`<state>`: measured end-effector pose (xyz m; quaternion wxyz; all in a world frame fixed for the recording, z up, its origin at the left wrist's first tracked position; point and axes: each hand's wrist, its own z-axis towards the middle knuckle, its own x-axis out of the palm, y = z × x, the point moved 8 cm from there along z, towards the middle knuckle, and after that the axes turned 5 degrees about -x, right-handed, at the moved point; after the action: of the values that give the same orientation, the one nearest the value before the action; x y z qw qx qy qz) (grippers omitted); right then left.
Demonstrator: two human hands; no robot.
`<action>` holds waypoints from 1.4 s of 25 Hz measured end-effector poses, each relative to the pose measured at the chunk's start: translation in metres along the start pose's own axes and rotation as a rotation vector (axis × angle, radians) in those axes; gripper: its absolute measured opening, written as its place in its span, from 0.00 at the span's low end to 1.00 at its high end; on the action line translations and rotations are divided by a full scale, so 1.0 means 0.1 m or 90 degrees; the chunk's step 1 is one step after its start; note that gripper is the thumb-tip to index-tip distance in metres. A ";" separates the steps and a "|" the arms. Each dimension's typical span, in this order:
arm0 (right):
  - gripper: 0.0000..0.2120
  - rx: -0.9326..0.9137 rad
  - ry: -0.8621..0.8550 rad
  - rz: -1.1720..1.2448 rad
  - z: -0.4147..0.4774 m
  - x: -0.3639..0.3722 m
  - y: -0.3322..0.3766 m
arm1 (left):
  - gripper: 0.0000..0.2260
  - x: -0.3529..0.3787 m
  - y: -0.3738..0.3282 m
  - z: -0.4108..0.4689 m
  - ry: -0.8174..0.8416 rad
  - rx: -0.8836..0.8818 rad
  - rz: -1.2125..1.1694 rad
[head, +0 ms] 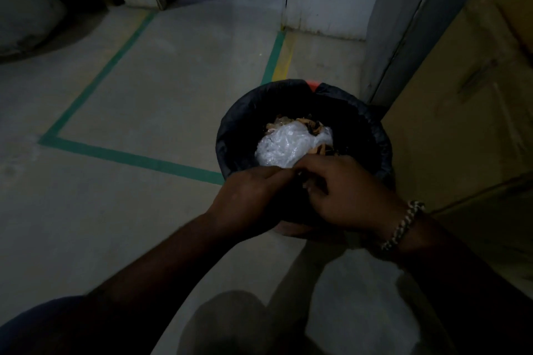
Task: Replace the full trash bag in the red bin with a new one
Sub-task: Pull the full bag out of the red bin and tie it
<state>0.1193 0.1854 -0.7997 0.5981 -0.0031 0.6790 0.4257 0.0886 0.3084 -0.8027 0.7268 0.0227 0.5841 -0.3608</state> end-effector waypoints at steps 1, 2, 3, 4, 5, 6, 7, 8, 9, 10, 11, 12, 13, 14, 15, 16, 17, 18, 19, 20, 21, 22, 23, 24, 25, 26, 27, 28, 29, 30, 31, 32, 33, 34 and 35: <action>0.19 0.003 -0.026 0.028 -0.01 -0.08 0.05 | 0.15 -0.03 0.02 0.01 -0.017 -0.030 0.013; 0.23 0.000 -0.018 0.034 -0.02 -0.10 0.13 | 0.15 -0.04 0.03 0.01 -0.025 -0.061 0.015; 0.26 -0.003 0.012 0.009 -0.03 -0.06 0.19 | 0.15 -0.04 0.04 0.02 -0.024 -0.093 -0.005; 0.28 -0.007 0.041 -0.031 -0.06 0.00 0.22 | 0.14 -0.04 0.05 0.02 -0.015 -0.122 -0.049; 0.28 -0.006 0.053 -0.070 -0.08 0.05 0.20 | 0.13 -0.03 0.04 0.03 0.002 -0.141 -0.096; 0.26 -0.005 0.043 -0.097 -0.09 0.05 0.16 | 0.12 -0.02 0.03 0.03 0.029 -0.139 -0.123; 0.23 -0.010 0.022 -0.113 -0.08 0.03 0.12 | 0.13 -0.02 0.01 0.04 0.055 -0.109 -0.112; 0.20 -0.016 0.003 -0.128 -0.07 0.00 0.09 | 0.13 -0.01 0.01 0.04 0.079 -0.060 -0.063; 0.17 -0.021 -0.014 -0.144 -0.06 -0.04 0.08 | 0.12 -0.01 0.02 0.04 0.095 -0.020 0.013; 0.17 -0.025 -0.028 -0.159 -0.05 -0.07 0.08 | 0.10 -0.04 0.07 0.04 0.098 -0.010 0.091; 0.18 -0.029 -0.038 -0.172 -0.05 -0.08 0.09 | 0.09 -0.10 0.15 0.04 0.083 -0.034 0.152; 0.18 -0.025 -0.040 -0.183 -0.05 -0.07 0.09 | 0.08 -0.19 0.26 0.04 0.042 -0.079 0.189; 0.17 -0.021 -0.040 -0.194 -0.05 -0.05 0.09 | 0.07 -0.31 0.36 0.02 -0.014 -0.144 0.212; 0.14 -0.021 -0.036 -0.203 -0.04 -0.03 0.10 | 0.07 -0.42 0.47 -0.02 -0.065 -0.215 0.224; 0.12 -0.025 -0.036 -0.209 -0.03 -0.01 0.11 | 0.08 -0.52 0.56 -0.05 -0.099 -0.287 0.227; 0.10 -0.030 -0.041 -0.211 -0.03 0.00 0.13 | 0.09 -0.56 0.64 -0.09 -0.112 -0.349 0.230; 0.09 -0.034 -0.046 -0.207 -0.03 0.00 0.15 | 0.10 -0.58 0.71 -0.12 -0.119 -0.395 0.228; 0.08 -0.037 -0.054 -0.198 -0.04 -0.02 0.17 | 0.11 -0.58 0.75 -0.14 -0.130 -0.422 0.208; 0.07 -0.037 -0.064 -0.187 -0.04 -0.03 0.20 | 0.13 -0.59 0.75 -0.14 -0.149 -0.425 0.161; 0.07 -0.039 -0.078 -0.175 -0.05 -0.05 0.23 | 0.14 -0.59 0.71 -0.12 -0.172 -0.400 0.099; 0.09 -0.041 -0.093 -0.161 -0.04 -0.05 0.26 | 0.15 -0.59 0.64 -0.08 -0.190 -0.350 0.035; 0.12 -0.041 -0.111 -0.143 -0.04 -0.05 0.29 | 0.15 -0.56 0.53 -0.03 -0.190 -0.279 -0.010; 0.15 -0.034 -0.131 -0.117 -0.03 -0.06 0.31 | 0.15 -0.50 0.40 0.01 -0.171 -0.200 -0.032; 0.18 -0.023 -0.150 -0.084 -0.02 -0.06 0.30 | 0.14 -0.41 0.27 0.03 -0.141 -0.125 -0.034; 0.22 -0.011 -0.164 -0.052 -0.01 -0.06 0.30 | 0.13 -0.32 0.16 0.05 -0.110 -0.060 -0.025; 0.27 -0.003 -0.165 -0.025 0.00 -0.05 0.28 | 0.10 -0.22 0.08 0.04 -0.086 -0.009 -0.022; 0.31 -0.004 -0.156 0.000 0.01 -0.03 0.27 | 0.08 -0.16 0.01 0.03 -0.071 0.028 -0.031; 0.34 -0.015 -0.141 0.025 0.01 -0.01 0.27 | 0.07 -0.14 -0.02 0.01 -0.067 0.045 -0.058; 0.34 -0.033 -0.133 0.044 0.02 0.01 0.26 | 0.08 -0.16 -0.01 0.01 -0.073 0.030 -0.106; 0.32 -0.050 -0.140 0.052 0.02 0.01 0.24 | 0.11 -0.19 0.04 0.01 -0.084 -0.022 -0.167; 0.28 -0.060 -0.164 0.042 0.03 -0.01 0.21 | 0.14 -0.24 0.12 0.00 -0.109 -0.093 -0.218; 0.23 -0.063 -0.196 0.012 0.03 -0.05 0.18 | 0.16 -0.29 0.19 -0.01 -0.144 -0.152 -0.246; 0.19 -0.061 -0.223 -0.021 0.03 -0.08 0.16 | 0.18 -0.31 0.26 -0.02 -0.179 -0.196 -0.252; 0.16 -0.060 -0.236 -0.044 0.03 -0.10 0.15 | 0.19 -0.32 0.33 -0.02 -0.204 -0.233 -0.257; 0.15 -0.062 -0.237 -0.055 0.03 -0.10 0.15 | 0.17 -0.32 0.40 -0.02 -0.220 -0.267 -0.266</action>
<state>0.1167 0.1921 -0.7826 0.7306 0.0176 0.5342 0.4249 0.1072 0.3551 -0.7916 0.7140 -0.3090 0.5059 -0.3725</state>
